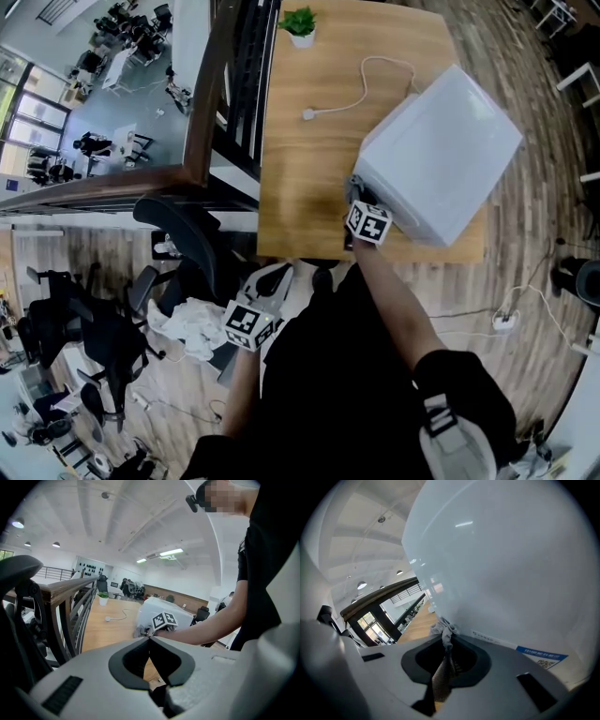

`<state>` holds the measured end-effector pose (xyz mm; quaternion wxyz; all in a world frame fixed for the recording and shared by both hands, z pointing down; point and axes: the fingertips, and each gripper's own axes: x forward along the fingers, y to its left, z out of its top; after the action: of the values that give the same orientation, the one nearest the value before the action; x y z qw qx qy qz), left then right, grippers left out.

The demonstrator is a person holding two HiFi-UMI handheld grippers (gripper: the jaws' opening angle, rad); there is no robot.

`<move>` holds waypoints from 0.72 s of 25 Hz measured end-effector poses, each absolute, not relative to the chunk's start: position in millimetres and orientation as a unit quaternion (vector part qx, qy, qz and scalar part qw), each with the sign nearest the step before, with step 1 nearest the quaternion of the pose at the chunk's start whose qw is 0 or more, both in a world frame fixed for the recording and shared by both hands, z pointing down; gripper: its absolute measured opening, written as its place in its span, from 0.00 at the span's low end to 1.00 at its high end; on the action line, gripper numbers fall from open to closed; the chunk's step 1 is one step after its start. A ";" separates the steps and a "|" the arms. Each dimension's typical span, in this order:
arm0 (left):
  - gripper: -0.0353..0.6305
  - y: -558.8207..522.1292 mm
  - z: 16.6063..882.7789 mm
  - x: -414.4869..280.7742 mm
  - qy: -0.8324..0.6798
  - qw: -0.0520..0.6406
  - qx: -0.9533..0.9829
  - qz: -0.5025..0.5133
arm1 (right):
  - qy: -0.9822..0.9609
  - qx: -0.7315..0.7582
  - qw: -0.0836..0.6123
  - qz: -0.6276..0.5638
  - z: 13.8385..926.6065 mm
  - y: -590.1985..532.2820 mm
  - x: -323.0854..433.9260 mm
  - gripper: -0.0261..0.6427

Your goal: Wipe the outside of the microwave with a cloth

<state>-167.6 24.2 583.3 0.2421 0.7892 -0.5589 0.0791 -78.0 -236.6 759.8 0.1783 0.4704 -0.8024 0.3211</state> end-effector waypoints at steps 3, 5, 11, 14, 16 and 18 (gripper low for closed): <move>0.05 27.0 586.9 -163.8 -0.554 0.249 0.790 0.084 | -0.796 0.475 0.172 0.334 764.1 -237.1 -77.7 0.08; 0.05 29.1 588.9 -162.8 -0.551 0.253 0.790 0.089 | -0.791 0.479 0.164 0.345 768.0 -237.9 -79.1 0.08; 0.05 30.5 591.4 -161.9 -0.545 0.258 0.792 0.096 | -0.783 0.485 0.152 0.359 774.7 -240.2 -78.9 0.08; 0.05 30.9 591.3 -161.1 -0.546 0.252 0.793 0.096 | -0.780 0.486 0.149 0.364 780.5 -238.5 -75.8 0.08; 0.05 32.1 592.2 -159.8 -0.545 0.249 0.796 0.092 | -0.778 0.489 0.146 0.367 782.2 -236.6 -72.3 0.08; 0.05 34.1 594.9 -157.8 -0.540 0.251 0.798 0.091 | -0.776 0.491 0.144 0.368 782.3 -234.4 -68.1 0.08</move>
<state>-157.8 34.1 594.9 0.2511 0.7979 -0.5403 0.0913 -68.1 -234.4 782.3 0.1437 0.4912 -0.7764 0.3677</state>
